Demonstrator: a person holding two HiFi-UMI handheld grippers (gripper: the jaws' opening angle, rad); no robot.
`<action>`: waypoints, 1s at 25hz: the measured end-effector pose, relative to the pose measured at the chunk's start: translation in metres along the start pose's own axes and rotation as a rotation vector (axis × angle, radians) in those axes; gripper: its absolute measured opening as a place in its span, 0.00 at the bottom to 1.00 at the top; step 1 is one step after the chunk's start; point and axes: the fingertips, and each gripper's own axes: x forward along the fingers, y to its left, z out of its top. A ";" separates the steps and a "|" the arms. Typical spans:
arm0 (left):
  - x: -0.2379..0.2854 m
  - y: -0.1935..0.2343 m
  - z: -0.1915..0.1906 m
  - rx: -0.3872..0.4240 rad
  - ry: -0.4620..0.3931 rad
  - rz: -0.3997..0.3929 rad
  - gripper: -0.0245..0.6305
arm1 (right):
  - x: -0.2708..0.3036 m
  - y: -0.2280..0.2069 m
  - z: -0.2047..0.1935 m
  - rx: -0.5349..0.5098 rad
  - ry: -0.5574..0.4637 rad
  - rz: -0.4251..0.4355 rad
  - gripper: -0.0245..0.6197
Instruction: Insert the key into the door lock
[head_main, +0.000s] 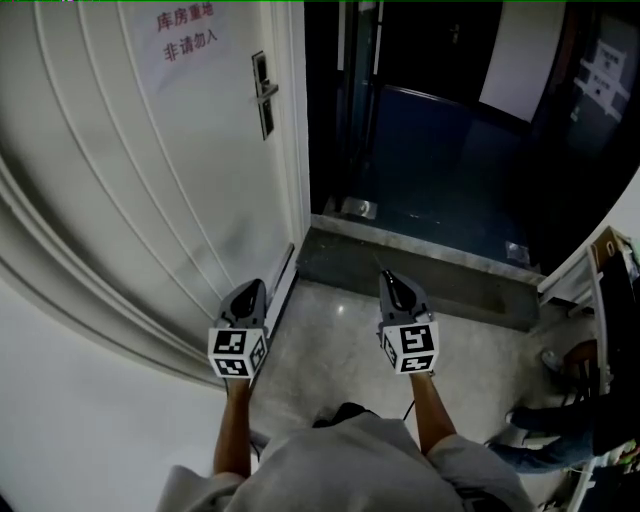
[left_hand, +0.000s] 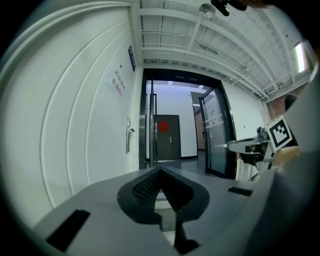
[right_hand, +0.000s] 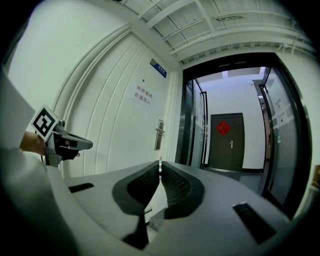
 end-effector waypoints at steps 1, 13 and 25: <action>0.005 0.000 -0.002 -0.001 0.004 -0.002 0.06 | 0.003 -0.002 -0.003 0.003 0.005 -0.001 0.08; 0.116 0.017 -0.017 -0.003 0.024 0.001 0.06 | 0.101 -0.053 -0.041 0.020 0.024 0.014 0.08; 0.333 0.059 0.039 0.011 -0.009 0.056 0.06 | 0.305 -0.171 -0.022 -0.010 -0.016 0.092 0.08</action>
